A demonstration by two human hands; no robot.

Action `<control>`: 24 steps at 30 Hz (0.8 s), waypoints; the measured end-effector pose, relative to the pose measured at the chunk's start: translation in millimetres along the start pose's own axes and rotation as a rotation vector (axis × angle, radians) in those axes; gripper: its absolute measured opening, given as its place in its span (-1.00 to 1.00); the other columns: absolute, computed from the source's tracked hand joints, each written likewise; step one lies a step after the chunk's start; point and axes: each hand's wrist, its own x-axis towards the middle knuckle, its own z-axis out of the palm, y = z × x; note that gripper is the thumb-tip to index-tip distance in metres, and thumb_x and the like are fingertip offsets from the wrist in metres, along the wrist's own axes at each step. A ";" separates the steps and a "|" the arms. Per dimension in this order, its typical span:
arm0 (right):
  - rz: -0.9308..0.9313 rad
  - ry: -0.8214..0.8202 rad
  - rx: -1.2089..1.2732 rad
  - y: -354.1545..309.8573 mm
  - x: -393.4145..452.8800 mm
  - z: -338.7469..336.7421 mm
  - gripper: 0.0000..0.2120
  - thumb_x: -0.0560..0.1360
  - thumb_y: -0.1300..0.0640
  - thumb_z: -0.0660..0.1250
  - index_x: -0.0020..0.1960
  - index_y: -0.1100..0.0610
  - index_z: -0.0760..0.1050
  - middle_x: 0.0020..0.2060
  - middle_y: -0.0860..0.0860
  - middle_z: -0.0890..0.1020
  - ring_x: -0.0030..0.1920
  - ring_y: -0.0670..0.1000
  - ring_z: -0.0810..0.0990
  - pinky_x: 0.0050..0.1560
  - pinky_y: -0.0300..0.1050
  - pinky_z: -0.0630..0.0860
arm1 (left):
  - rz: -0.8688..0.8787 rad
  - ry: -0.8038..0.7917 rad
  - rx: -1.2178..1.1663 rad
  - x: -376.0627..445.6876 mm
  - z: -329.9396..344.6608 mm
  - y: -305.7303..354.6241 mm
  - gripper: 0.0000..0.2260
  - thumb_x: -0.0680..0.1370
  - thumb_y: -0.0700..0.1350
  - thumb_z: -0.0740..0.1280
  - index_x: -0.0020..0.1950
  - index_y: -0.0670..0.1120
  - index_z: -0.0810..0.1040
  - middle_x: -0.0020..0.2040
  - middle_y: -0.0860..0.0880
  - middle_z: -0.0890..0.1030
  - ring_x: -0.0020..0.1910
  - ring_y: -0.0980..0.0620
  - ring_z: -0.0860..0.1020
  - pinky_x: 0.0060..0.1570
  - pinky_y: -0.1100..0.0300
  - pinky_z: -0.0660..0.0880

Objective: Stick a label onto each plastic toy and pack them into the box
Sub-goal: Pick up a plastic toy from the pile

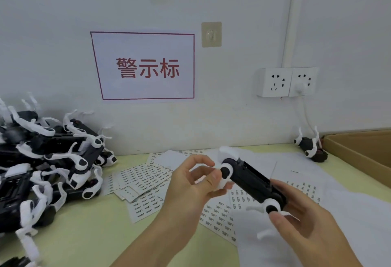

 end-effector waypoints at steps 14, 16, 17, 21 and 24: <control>-0.107 -0.029 -0.265 -5.9 -7.6 7.1 -0.42 0.18 -0.19 0.45 0.20 -0.18 0.55 -0.04 -0.24 0.67 -0.11 -0.11 0.66 -0.18 -0.34 0.56 | 0.814 -0.365 1.589 -2.3 -6.3 -12.5 -0.56 0.52 0.11 0.38 0.38 0.10 0.44 0.32 0.18 0.53 0.41 0.14 0.41 0.46 0.02 0.19; -0.103 -0.053 -0.266 -6.4 -8.3 8.6 -0.39 0.18 -0.21 0.44 0.23 -0.20 0.51 0.01 -0.26 0.66 -0.06 -0.14 0.64 -0.18 -0.29 0.57 | 0.840 -0.404 1.584 -1.6 -6.3 -12.1 -0.62 0.52 0.07 0.39 0.33 0.08 0.48 0.14 0.16 0.62 0.17 0.11 0.57 0.34 0.05 0.40; -0.099 -0.061 -0.262 -6.0 -7.7 8.2 -0.37 0.19 -0.20 0.44 0.26 -0.21 0.48 0.05 -0.29 0.65 -0.03 -0.16 0.64 -0.16 -0.29 0.57 | 0.843 -0.395 1.579 -0.9 -7.4 -12.5 -0.63 0.52 0.05 0.39 0.31 0.08 0.49 0.09 0.16 0.62 0.09 0.10 0.58 0.27 0.09 0.44; -0.141 -0.013 -0.369 -4.9 -5.1 4.6 -0.41 0.30 -0.14 0.37 0.33 -0.23 0.39 0.12 -0.45 0.55 0.10 -0.28 0.56 0.00 -0.34 0.50 | 0.788 -0.205 1.640 8.0 -18.9 -9.4 -0.61 0.45 0.05 0.50 0.25 0.09 0.54 0.01 0.14 0.61 -0.02 0.07 0.57 0.12 0.12 0.43; -0.125 0.014 -0.456 3.7 -2.8 0.9 -0.49 0.42 0.03 0.43 0.32 -0.21 0.40 0.08 -0.40 0.58 0.13 -0.36 0.49 -0.04 -0.37 0.47 | 0.571 -0.034 1.762 18.5 -38.5 -0.2 -0.63 0.49 0.16 0.42 0.27 0.15 0.51 0.07 0.15 0.57 0.12 0.05 0.50 0.16 0.11 0.27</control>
